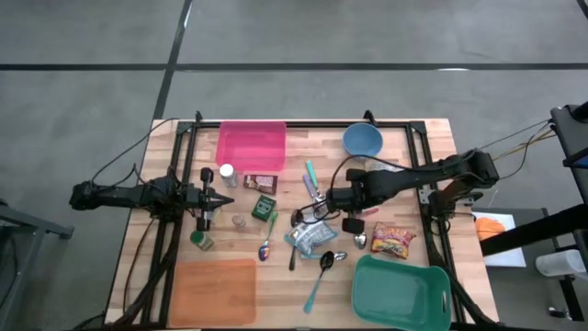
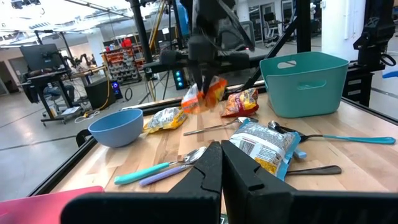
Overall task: Pick & Place Food Item
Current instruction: Put the orange noodle pack into the green bin, then put the yellow noodle pack into the green bin
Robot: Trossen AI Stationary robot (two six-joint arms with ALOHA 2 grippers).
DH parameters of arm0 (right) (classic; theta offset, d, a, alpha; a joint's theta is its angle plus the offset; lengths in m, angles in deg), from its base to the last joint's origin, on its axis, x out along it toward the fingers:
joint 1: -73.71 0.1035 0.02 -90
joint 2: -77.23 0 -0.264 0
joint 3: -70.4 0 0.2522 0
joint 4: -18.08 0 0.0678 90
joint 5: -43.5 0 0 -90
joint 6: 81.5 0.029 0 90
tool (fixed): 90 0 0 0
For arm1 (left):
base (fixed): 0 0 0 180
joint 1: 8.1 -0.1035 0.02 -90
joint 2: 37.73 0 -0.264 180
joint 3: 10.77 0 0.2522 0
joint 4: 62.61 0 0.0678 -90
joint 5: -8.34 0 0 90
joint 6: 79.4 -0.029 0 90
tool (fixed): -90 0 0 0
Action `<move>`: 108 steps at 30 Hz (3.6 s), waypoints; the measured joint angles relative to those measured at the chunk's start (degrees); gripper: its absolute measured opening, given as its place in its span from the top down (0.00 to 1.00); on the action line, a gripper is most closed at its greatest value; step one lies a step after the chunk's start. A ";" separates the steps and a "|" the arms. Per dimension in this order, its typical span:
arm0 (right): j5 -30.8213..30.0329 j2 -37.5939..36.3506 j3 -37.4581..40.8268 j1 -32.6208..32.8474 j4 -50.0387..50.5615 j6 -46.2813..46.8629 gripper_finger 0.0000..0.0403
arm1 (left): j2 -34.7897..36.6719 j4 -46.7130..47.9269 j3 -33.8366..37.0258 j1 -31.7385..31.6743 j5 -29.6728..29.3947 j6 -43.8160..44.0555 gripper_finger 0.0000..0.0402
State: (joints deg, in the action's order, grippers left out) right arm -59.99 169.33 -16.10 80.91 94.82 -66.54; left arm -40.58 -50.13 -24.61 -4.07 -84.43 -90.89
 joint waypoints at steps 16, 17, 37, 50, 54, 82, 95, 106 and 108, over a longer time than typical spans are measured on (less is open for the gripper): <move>5.31 -9.59 -7.72 10.94 13.63 22.51 0.97 | -0.02 0.02 0.00 -0.02 -0.02 0.00 1.00; 5.78 -10.15 -7.59 11.98 14.17 24.65 0.97 | 0.00 0.02 0.00 0.00 0.00 0.00 1.00; 9.30 -10.25 -8.67 38.53 17.03 71.05 0.97 | -0.02 0.00 0.00 0.00 -0.01 0.00 1.00; 9.44 -1.54 -8.62 48.24 9.66 90.44 0.97 | 0.00 0.02 0.00 0.00 -0.02 0.00 1.00; 9.44 1.18 -8.62 49.60 8.94 91.57 0.97 | 0.00 0.00 0.00 -0.01 0.00 0.00 1.00; 9.68 8.45 -0.78 55.69 1.22 102.97 0.97 | -0.02 0.02 0.00 0.00 -0.02 0.00 1.00; 9.04 7.27 0.64 55.68 -1.12 101.46 0.74 | -0.02 0.00 0.00 -0.02 0.00 0.00 1.00; 8.73 7.27 0.33 55.65 -0.45 101.09 0.44 | -0.02 0.00 0.00 -0.01 -0.01 0.00 1.00; 8.38 7.27 0.17 55.65 -0.07 101.17 0.39 | -0.02 0.02 0.00 -0.02 0.00 0.00 1.00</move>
State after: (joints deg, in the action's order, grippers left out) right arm -51.61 176.60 -15.93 136.56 94.75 34.64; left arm -40.60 -50.10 -24.61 -4.09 -84.43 -90.89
